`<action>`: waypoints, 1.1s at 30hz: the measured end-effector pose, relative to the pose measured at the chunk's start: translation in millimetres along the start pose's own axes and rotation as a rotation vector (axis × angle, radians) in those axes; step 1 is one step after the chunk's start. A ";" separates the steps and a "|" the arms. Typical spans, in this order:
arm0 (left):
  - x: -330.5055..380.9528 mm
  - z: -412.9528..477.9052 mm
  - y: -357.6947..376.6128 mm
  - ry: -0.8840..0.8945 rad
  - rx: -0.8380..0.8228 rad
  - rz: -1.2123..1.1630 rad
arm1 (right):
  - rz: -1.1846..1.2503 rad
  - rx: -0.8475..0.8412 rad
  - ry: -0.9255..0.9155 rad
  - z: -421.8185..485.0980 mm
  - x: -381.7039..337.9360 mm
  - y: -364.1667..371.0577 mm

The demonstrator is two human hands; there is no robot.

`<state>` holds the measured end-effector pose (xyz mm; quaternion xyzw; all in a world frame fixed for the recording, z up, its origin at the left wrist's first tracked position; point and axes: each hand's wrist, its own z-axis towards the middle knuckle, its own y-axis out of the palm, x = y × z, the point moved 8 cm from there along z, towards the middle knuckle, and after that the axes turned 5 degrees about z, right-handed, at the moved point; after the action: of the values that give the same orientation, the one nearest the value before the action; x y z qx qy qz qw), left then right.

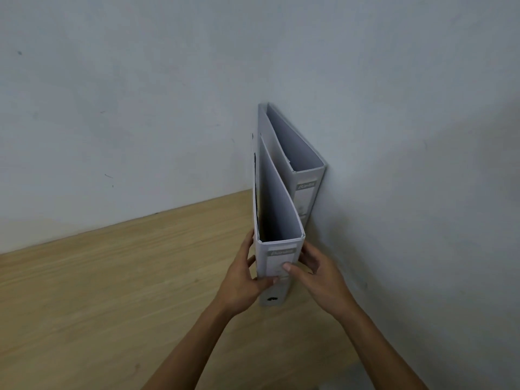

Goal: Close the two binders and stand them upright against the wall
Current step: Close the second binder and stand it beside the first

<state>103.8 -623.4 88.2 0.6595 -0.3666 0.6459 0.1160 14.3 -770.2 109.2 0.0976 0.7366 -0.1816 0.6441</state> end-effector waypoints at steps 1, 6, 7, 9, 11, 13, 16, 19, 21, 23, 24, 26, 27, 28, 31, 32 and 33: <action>0.9 3.4 2.1 -0.004 -0.014 0.006 | -0.015 0.016 0.003 1.3 1.9 -3.9; 0.9 22.3 6.5 -0.014 -0.020 0.029 | -0.094 0.112 -0.016 14.6 2.6 -15.2; 0.4 27.4 6.6 -0.011 -0.015 0.036 | -0.071 0.122 -0.004 18.3 4.7 -15.7; -0.2 37.5 4.6 0.000 0.007 0.054 | -0.034 0.130 0.025 26.2 6.6 -15.7; 2.8 47.6 1.2 0.007 0.024 0.068 | -0.033 0.150 0.020 34.5 1.8 -16.8; 8.2 57.7 -2.8 0.011 0.041 0.099 | -0.025 0.182 0.009 42.5 -3.6 -18.5; 20.4 73.5 -7.7 0.043 0.073 0.124 | 0.004 0.228 0.009 57.8 -6.9 -20.0; 29.5 86.1 -11.2 0.071 0.112 0.132 | 0.057 0.260 0.035 73.6 -2.7 -20.0; 28.3 92.3 -14.2 0.069 0.132 0.142 | 0.054 0.275 0.038 83.0 0.1 -18.7; 23.6 95.3 -18.6 0.055 0.163 0.147 | 0.036 0.287 0.030 89.2 -1.0 -16.0; 21.5 97.3 -21.0 0.045 0.179 0.144 | 0.035 0.291 0.024 93.0 -2.7 -14.4; 21.6 100.2 -22.9 0.038 0.204 0.139 | 0.021 0.307 0.011 97.5 -6.1 -13.4; 23.1 101.9 -23.1 0.034 0.209 0.134 | 0.006 0.316 0.010 99.5 -7.0 -13.4; 24.4 104.2 -22.4 0.032 0.210 0.128 | 0.000 0.322 0.010 101.4 -7.2 -13.8; 26.4 111.3 -22.0 0.050 0.218 0.154 | 0.032 0.317 0.014 108.6 -3.3 -13.0; 26.6 112.5 -21.2 0.062 0.218 0.166 | 0.044 0.320 0.015 108.9 -1.9 -13.9; 27.1 112.9 -20.8 0.071 0.217 0.178 | 0.048 0.324 0.016 108.9 -1.5 -14.3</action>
<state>200.8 -688.6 104.5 0.6099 -0.3473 0.7124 -0.0006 108.6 -826.1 101.4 0.2192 0.7002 -0.2820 0.6182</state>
